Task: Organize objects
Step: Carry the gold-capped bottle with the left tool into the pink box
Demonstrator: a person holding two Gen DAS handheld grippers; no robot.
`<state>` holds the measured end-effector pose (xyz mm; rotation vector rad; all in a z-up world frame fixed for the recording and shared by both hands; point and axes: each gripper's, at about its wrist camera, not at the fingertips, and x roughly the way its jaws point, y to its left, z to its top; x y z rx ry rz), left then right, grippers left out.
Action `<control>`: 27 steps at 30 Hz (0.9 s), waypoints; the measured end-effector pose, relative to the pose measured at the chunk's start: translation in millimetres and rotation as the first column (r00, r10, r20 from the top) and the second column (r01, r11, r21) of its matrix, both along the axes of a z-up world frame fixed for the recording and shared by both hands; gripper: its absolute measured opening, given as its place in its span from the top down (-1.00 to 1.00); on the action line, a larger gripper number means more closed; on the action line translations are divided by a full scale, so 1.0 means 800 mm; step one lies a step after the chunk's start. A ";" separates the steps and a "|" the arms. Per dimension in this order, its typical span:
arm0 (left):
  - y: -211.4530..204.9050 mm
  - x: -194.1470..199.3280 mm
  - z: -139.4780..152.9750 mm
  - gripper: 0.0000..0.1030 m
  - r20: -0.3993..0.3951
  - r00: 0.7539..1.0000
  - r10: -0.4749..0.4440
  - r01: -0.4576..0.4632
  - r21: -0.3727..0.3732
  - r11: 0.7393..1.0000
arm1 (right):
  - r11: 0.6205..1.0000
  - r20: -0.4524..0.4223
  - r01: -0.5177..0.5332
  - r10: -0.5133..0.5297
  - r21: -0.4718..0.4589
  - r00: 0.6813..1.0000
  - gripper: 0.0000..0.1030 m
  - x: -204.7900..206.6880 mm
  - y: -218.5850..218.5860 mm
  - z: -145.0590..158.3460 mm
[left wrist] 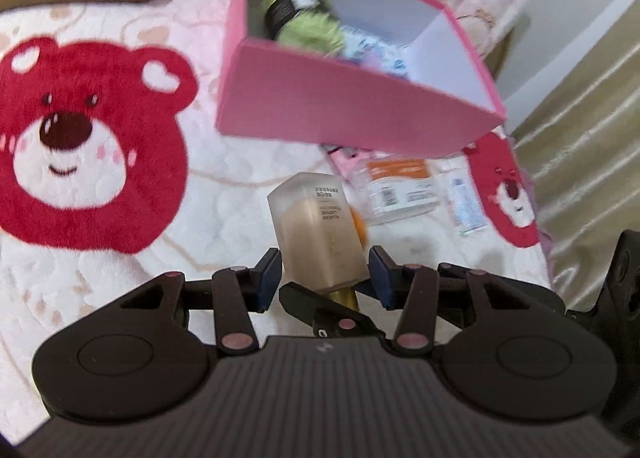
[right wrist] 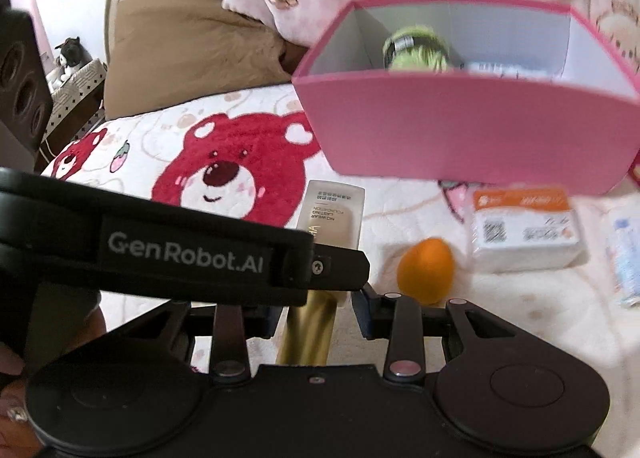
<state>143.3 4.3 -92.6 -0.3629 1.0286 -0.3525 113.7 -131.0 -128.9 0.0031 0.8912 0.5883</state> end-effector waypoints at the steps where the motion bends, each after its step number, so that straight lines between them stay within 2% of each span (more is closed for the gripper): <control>1: -0.002 -0.001 0.010 0.11 0.009 1.000 -0.002 0.002 -0.004 1.000 | 1.000 0.019 -0.002 0.003 -0.007 1.000 0.20 -0.002 -0.002 0.012; 7: -0.018 0.019 0.087 0.11 0.055 0.998 -0.022 0.024 -0.033 0.999 | 1.000 0.111 0.004 -0.003 -0.011 0.994 0.20 0.009 -0.018 0.080; 16: -0.057 0.078 0.182 0.10 0.124 0.991 -0.055 0.053 0.019 0.998 | 0.999 0.179 0.038 -0.044 0.034 0.983 0.20 0.069 -0.048 0.172; 21: -0.078 0.128 0.202 0.10 0.153 0.986 -0.060 0.056 0.033 0.998 | 0.996 0.203 0.068 -0.078 0.056 0.976 0.20 0.111 -0.067 0.196; 27: -0.092 0.187 0.180 0.10 0.156 0.987 -0.040 0.039 0.015 0.999 | 0.993 0.197 0.099 -0.110 0.067 0.974 0.20 0.170 -0.078 0.182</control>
